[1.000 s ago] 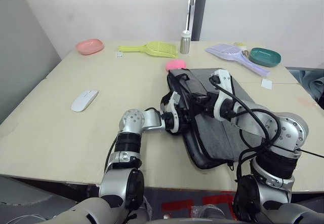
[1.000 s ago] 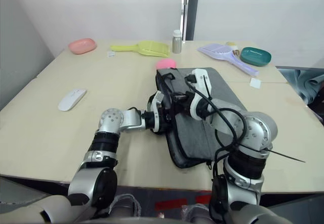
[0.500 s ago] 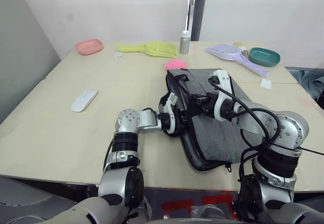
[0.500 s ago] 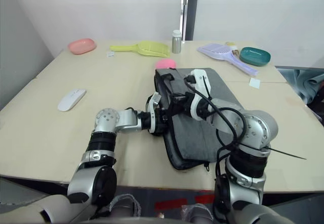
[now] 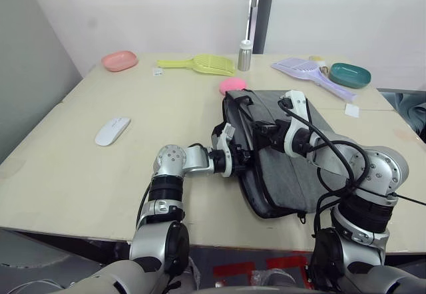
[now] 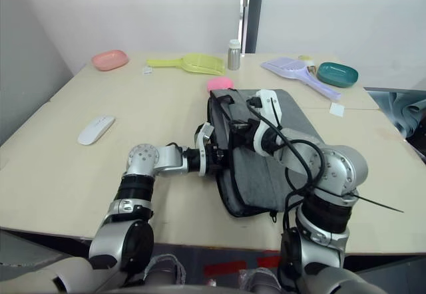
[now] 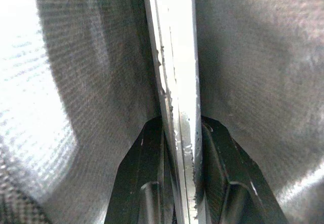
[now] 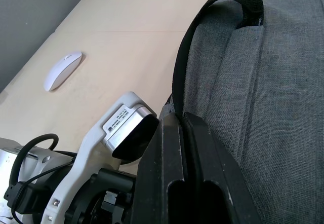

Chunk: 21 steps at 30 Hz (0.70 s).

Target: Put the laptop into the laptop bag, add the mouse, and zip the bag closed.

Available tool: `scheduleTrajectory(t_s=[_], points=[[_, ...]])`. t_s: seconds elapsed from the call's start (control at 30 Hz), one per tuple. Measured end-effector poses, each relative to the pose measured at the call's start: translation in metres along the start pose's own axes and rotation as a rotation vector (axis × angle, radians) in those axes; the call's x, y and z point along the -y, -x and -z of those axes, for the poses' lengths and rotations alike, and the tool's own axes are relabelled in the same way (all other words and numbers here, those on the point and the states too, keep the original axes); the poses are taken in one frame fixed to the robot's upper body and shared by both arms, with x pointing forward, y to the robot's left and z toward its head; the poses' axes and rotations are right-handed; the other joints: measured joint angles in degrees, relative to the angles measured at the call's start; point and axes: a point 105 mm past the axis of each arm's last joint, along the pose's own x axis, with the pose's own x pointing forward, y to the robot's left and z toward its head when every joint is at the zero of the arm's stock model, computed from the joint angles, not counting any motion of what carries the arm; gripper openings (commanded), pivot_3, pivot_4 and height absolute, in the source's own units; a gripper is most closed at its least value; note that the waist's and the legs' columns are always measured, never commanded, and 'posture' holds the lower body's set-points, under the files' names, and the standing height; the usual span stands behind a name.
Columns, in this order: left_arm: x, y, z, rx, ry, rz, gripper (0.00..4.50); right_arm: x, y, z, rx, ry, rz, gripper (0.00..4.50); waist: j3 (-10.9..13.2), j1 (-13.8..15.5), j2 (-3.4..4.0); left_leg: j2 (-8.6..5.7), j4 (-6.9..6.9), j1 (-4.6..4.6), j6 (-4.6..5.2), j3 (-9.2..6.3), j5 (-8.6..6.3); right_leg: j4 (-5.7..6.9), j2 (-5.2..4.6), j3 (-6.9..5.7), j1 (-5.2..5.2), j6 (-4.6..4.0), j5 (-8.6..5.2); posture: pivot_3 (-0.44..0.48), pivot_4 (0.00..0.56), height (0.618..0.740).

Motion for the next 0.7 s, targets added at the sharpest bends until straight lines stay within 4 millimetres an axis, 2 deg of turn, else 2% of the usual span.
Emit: scheduleTrajectory(t_s=[0.27,0.43,0.53,0.7], points=[[-0.004,0.016,-0.006,0.013,0.013,-0.011,0.94,0.003,0.002,-0.001,-0.001,0.007,0.013,0.0,0.0,-0.1,0.0,0.0,-0.01,0.0,0.0,0.0,0.0,0.0,0.0,0.0,0.0,0.0,0.0,0.0,0.15,0.74],[-0.002,0.018,-0.005,0.008,0.005,-0.009,0.94,0.004,0.002,-0.001,-0.001,0.007,0.014,0.0,0.0,0.1,0.0,0.0,0.0,0.0,0.0,0.0,0.0,-0.01,0.0,-0.01,0.0,0.0,0.0,0.0,0.15,0.74],[-0.001,0.016,-0.004,0.004,0.01,-0.008,0.3,0.005,0.002,-0.001,-0.001,0.007,0.015,0.0,0.0,0.1,0.0,0.0,0.0,-0.01,0.0,0.0,0.0,-0.01,0.0,-0.01,0.0,0.0,0.0,0.0,0.15,0.74],[-0.001,0.011,0.0,-0.003,0.019,-0.001,0.25,0.008,0.002,-0.001,-0.002,0.006,0.031,0.0,0.0,0.2,0.0,0.0,-0.02,-0.03,0.0,-0.01,0.0,-0.04,0.0,-0.02,0.0,0.0,0.0,0.0,0.15,0.74]])
